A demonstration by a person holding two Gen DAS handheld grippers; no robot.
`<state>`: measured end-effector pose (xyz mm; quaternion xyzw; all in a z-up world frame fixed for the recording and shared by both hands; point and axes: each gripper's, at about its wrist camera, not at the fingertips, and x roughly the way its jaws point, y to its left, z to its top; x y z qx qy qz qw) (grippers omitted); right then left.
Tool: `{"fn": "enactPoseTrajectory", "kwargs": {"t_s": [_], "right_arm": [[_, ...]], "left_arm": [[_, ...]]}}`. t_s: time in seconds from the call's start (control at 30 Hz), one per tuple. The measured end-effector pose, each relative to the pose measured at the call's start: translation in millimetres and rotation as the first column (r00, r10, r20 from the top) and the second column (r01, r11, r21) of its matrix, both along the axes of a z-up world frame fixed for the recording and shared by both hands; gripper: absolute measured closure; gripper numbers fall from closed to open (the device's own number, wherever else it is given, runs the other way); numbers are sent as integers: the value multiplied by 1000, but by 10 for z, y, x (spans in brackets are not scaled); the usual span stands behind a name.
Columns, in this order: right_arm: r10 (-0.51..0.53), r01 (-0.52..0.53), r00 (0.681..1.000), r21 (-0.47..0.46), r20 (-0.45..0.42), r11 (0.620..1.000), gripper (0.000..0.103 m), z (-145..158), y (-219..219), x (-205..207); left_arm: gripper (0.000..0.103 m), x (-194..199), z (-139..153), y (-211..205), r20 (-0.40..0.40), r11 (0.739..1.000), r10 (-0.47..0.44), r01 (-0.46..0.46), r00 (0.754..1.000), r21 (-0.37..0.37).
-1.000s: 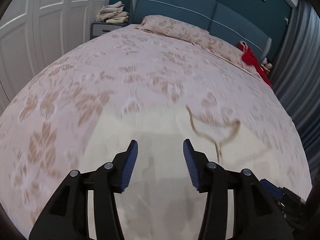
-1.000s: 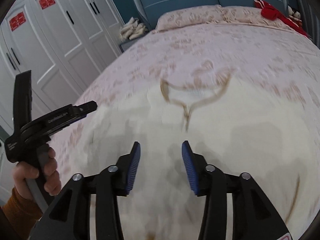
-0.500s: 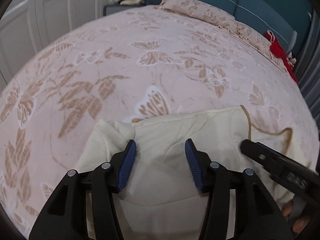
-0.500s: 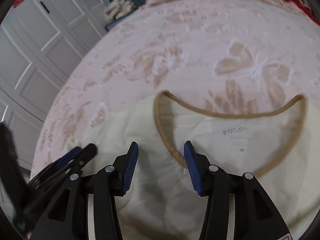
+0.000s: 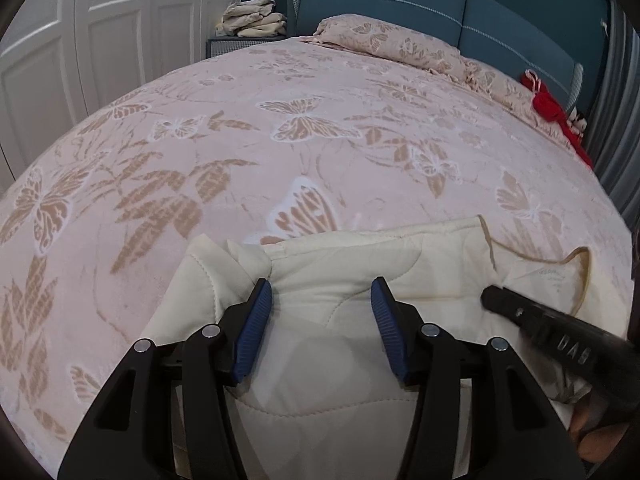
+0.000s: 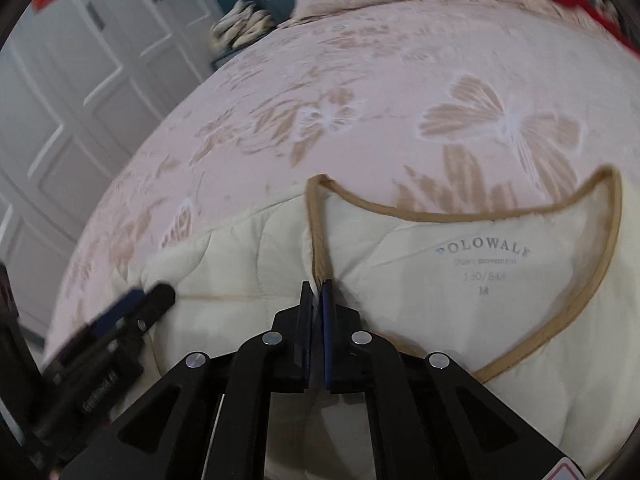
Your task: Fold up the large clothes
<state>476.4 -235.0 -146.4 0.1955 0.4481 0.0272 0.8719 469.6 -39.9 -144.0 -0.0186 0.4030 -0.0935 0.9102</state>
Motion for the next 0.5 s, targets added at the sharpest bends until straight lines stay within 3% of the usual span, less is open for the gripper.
{"fn": "enactPoseTrajectory", "kwargs": {"t_s": [0.07,0.17,0.27,0.3,0.37,0.43,0.5], "right_arm": [[-7,7,1000,5,2,1000,101,30,-18,-10],[-81,80,992,9,101,997,99,287,-187,-275],[-233,224,962,78,140,971,95,517,-722,-687],[-283,272,950,97,134,957,87,556,-948,-837],[-355,345,928,96,111,934,86,569,-1343,-1068],[-421,413,902,97,92,906,84,519,-1729,-1271],[-468,458,881,129,65,880,79,433,-1981,-1376]], "left_arm": [[53,10,-15,-23,-2,1000,1,-1,1000,17],[51,12,-18,-29,-4,1000,1,-1,1000,26],[45,19,1,-46,-11,1000,-13,13,1000,28],[43,20,20,-61,-17,999,-22,23,1000,30],[43,-25,215,-106,-9,998,-45,46,999,38],[41,-159,522,-208,48,994,-103,104,994,-33],[27,-214,762,-445,45,977,-178,182,983,-109]]}}
